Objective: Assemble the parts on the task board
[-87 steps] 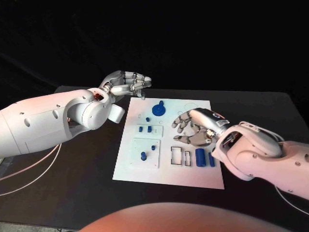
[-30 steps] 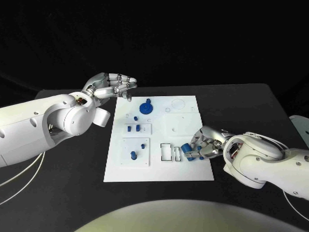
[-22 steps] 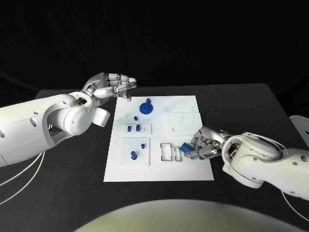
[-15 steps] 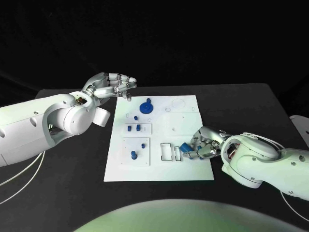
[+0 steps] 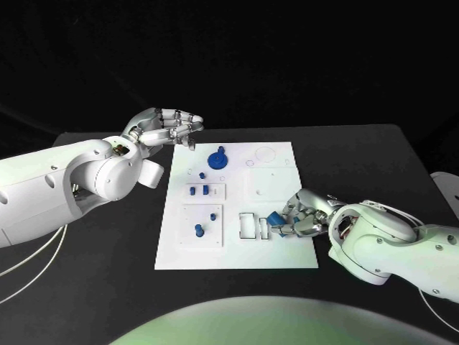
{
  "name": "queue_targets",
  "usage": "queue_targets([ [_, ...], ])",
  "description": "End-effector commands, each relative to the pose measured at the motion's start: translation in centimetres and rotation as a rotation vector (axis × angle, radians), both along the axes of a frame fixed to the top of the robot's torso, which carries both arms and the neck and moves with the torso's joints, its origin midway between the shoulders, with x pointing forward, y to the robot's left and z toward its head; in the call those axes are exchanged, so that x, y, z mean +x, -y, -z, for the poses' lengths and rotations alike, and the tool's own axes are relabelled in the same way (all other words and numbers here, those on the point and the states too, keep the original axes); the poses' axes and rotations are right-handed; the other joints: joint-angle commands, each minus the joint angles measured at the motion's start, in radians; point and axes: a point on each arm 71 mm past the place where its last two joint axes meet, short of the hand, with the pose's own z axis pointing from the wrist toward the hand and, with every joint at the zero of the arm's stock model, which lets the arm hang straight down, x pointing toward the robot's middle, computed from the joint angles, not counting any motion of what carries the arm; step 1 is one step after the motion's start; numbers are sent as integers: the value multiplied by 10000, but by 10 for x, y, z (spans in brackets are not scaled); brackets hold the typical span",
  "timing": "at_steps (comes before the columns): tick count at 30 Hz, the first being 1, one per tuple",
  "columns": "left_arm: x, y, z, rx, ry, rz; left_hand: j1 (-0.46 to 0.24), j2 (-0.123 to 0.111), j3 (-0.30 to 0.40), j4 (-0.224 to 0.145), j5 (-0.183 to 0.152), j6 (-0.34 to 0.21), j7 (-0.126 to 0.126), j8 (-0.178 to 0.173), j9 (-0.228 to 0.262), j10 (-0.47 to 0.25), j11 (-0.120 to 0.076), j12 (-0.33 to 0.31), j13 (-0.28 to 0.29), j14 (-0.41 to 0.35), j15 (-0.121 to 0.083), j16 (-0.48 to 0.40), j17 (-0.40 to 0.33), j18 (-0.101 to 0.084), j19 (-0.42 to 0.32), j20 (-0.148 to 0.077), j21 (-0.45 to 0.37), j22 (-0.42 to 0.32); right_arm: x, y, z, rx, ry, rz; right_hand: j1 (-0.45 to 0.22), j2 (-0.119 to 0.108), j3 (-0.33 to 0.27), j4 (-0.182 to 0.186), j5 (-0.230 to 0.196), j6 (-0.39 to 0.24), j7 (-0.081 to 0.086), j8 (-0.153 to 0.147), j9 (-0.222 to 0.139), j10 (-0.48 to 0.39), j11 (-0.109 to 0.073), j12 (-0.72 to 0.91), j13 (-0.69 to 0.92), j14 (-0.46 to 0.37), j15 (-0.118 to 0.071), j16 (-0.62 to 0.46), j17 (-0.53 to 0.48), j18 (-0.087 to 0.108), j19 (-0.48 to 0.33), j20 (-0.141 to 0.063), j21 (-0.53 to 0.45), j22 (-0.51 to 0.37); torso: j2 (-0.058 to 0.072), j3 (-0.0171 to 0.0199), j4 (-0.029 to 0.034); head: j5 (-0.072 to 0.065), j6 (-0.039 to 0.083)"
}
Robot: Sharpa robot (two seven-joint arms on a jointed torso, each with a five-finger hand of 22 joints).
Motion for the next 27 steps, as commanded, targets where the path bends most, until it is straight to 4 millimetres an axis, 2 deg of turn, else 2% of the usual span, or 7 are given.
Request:
queue_targets([
  [1, 0, 3, -1, -97, 18, 144, -76, 45, 56, 26, 22, -53, 10, 59, 12, -80, -1, 36, -13, -45, 33, 24, -15, 86, 17, 27, -47, -15, -1, -2, -7, 541, 387, 398, -86, 114, 55, 12, 96, 201, -119, 32, 41, 241, -69, 48, 1195, 1021, -87, 73, 2442, -193, 67, -55, 55, 1558, 5, -3, 1, -17, 2],
  [6, 0, 3, -1, -103, 19, 162, -76, 45, 56, 26, 22, -53, 10, 59, 12, -80, -1, 36, -13, -45, 33, 24, -15, 86, 17, 27, -47, -15, -2, -5, -15, 1025, 583, 542, -16, 128, 230, -7, 525, 270, -162, -54, 25, 232, -112, 14, 1175, 1025, -128, 78, 2462, -188, 65, -95, 23, 1550, -6, -7, 4, 5, 2],
  [11, 0, 5, -1, -113, 24, 188, -82, 43, 55, 28, 26, -62, 10, 71, 13, -86, 0, 48, -15, -50, 35, 26, -19, 86, 18, 28, -54, -18, -3, -10, -18, 1276, 457, 537, -18, 130, 237, -4, 542, 273, -162, -58, 24, 242, -112, 31, 1192, 1024, -129, 77, 2458, -192, 69, -96, 42, 1554, -4, -17, 10, 14, 2],
  [14, -1, 5, -1, -118, 27, 200, -79, 40, 55, 24, 26, -67, 10, 76, 13, -89, -1, 53, -16, -52, 34, 26, -21, 86, 18, 28, -57, -19, -3, -15, -17, 1333, 306, 442, -46, 127, 251, 7, 581, 275, -155, -75, 20, 227, -110, 3, 1167, 1015, -130, 66, 2413, -180, 53, -99, -31, 1537, 7, -6, 5, 25, 12],
  [21, -1, 6, -1, -132, 27, 236, -79, 40, 55, 24, 26, -67, 10, 76, 13, -89, -1, 53, -16, -52, 34, 26, -21, 86, 18, 28, -57, -19, -1, -30, -12, 1360, -215, 78, -207, 102, 244, 19, 575, 287, -136, -116, 10, 224, -95, -8, 1163, 1014, -120, 64, 2406, -173, 40, -98, -86, 1524, 10, -7, 21, 44, 2],
  [27, -1, 6, -1, -136, 25, 250, -79, 40, 55, 24, 26, -67, 10, 76, 13, -89, -1, 53, -16, -52, 34, 26, -21, 86, 18, 28, -57, -19, 1, -43, -7, 1317, -698, -366, -555, -52, 159, 20, 476, 337, -122, -177, 6, 173, -75, -101, 1087, 1005, -102, 53, 2364, -154, 3, -84, -222, 1491, 9, -10, 16, 72, 2],
])
